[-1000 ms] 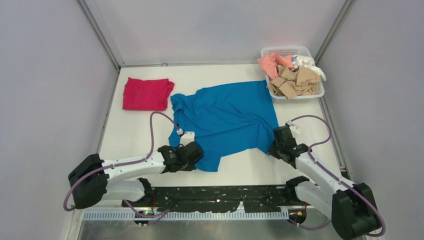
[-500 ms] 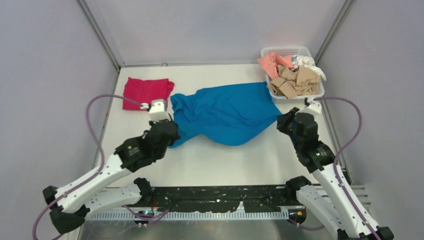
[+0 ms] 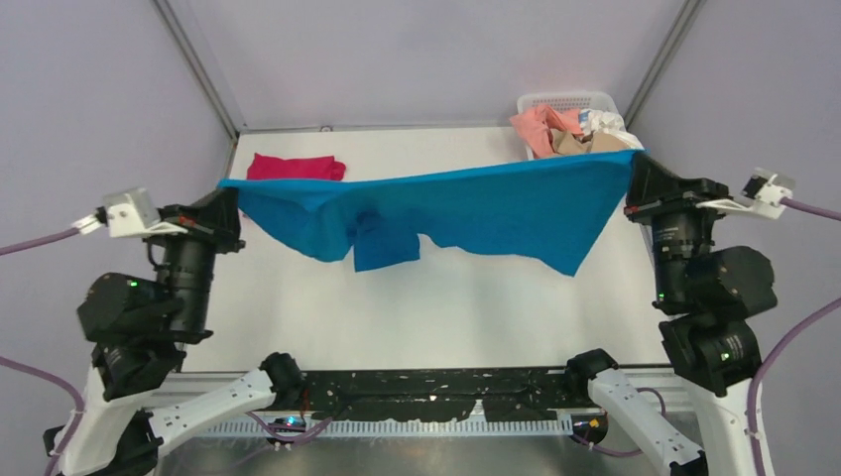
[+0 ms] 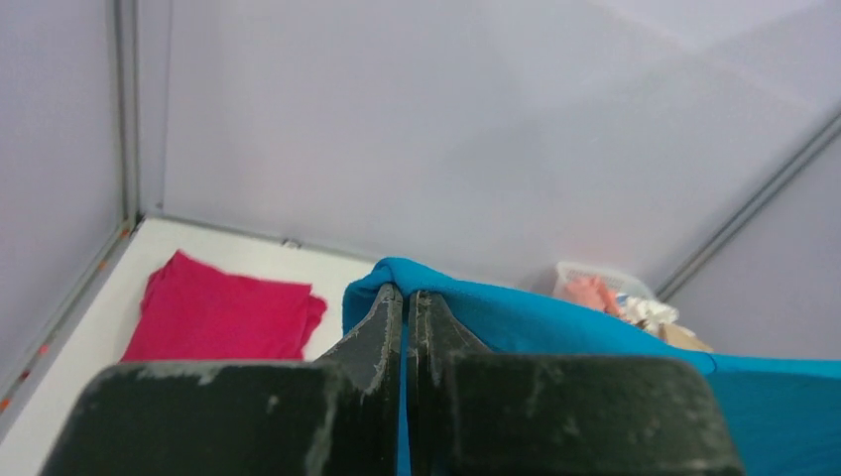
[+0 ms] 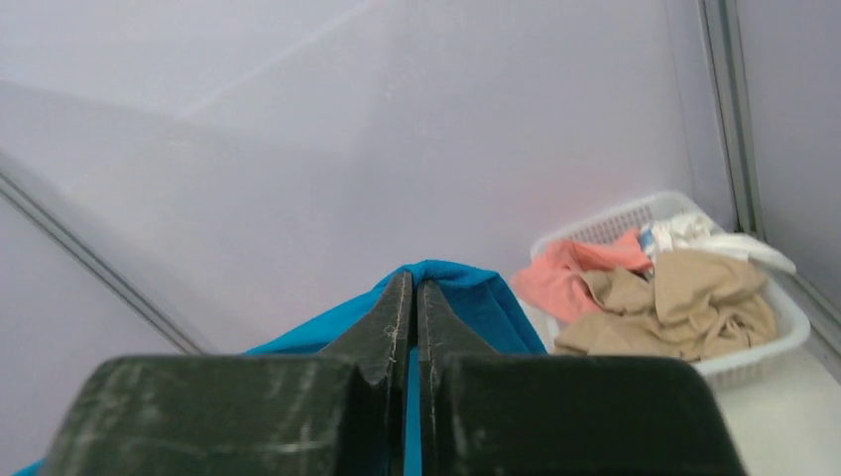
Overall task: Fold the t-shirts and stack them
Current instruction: Flatten out the tshirt
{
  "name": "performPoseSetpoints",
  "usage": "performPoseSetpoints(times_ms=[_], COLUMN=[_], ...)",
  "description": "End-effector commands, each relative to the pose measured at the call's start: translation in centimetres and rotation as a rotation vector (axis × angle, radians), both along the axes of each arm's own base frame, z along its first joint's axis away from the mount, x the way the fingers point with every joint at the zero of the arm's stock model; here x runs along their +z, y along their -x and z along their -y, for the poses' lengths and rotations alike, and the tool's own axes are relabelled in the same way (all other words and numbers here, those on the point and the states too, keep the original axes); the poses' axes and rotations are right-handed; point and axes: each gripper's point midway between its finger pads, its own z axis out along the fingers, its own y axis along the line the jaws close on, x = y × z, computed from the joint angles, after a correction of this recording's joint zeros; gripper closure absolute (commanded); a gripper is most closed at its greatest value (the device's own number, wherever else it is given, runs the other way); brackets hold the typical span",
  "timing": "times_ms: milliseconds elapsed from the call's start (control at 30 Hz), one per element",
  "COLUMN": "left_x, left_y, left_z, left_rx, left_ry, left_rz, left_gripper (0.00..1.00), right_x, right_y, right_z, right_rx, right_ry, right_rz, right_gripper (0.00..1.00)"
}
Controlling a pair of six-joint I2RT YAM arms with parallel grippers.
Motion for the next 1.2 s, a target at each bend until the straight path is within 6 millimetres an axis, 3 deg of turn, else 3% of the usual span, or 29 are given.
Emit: performPoseSetpoints(times_ms=[0,133,367,533,667,800,933,1033,1067,1167], left_x=[8.7,12.6,18.6,19.9,19.8,17.6,14.0,10.0,8.1,1.7], left_y=[3.5,5.6,9.2,11.0,9.3,3.9,-1.7,-5.0,-6.2,-10.1], left_z=[-2.8,-3.7,-3.9,-3.7,-3.4,-1.4,1.5,3.0,3.5,4.5], left_rx=[-0.075,-0.140,-0.274,-0.349,-0.274,-0.105,0.066,0.106,0.098,0.076], left_ry=[-0.005,-0.065,-0.129,-0.149,-0.148,-0.233,-0.349,-0.343,-0.327,-0.310], left_rz=[0.226,0.303,0.462,0.527,0.518,0.374,0.206,0.109,0.081,-0.053], left_gripper=[1.00,1.00,1.00,1.00,1.00,1.00,1.00,1.00,1.00,1.00], right_x=[6.2,9.5,12.4,12.8,11.7,9.8,5.6,0.4,-0.6,-6.2], right_y=[3.2,6.1,10.3,12.7,11.9,8.8,3.5,-1.1,-2.0,-5.4], right_z=[0.9,1.1,0.3,0.5,1.1,1.2,1.4,1.4,1.3,1.0], right_rx=[-0.001,0.036,0.137,0.168,0.126,0.071,-0.026,-0.101,-0.111,-0.158], right_ry=[0.010,0.016,0.052,0.049,0.038,0.047,0.062,0.072,0.063,0.086], right_rz=[0.181,0.271,0.357,0.405,0.371,0.285,0.133,-0.012,-0.030,-0.156], right_gripper=[0.94,0.94,0.94,0.94,0.94,0.94,0.94,0.94,0.94,0.94])
